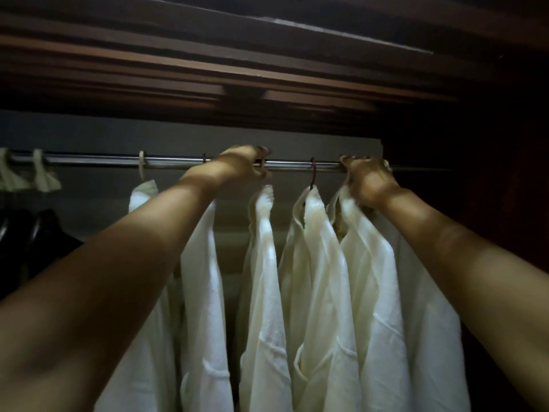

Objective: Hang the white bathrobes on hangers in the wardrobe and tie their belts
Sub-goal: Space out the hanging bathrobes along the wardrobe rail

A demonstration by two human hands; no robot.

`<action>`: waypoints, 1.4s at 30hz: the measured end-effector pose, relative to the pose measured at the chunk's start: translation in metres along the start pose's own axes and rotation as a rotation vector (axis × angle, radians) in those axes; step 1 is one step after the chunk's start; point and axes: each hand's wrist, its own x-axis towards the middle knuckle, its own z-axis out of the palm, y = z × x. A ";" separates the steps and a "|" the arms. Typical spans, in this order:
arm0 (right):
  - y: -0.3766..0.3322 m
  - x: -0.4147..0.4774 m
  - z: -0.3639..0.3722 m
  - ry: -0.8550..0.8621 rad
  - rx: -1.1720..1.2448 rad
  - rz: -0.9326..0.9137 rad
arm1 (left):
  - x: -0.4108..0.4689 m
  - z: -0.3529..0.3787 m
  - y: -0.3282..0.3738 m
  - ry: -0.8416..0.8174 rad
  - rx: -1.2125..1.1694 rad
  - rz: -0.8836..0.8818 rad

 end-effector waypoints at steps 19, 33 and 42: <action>-0.165 -0.043 -0.025 -0.016 0.335 -0.266 | -0.100 -0.080 -0.139 0.122 0.241 -0.208; -0.258 -0.051 -0.018 -0.086 0.013 -0.299 | -0.100 -0.081 -0.150 0.131 0.177 -0.205; -0.265 -0.059 -0.011 -0.119 0.077 -0.225 | -0.110 -0.083 -0.141 0.123 0.105 -0.223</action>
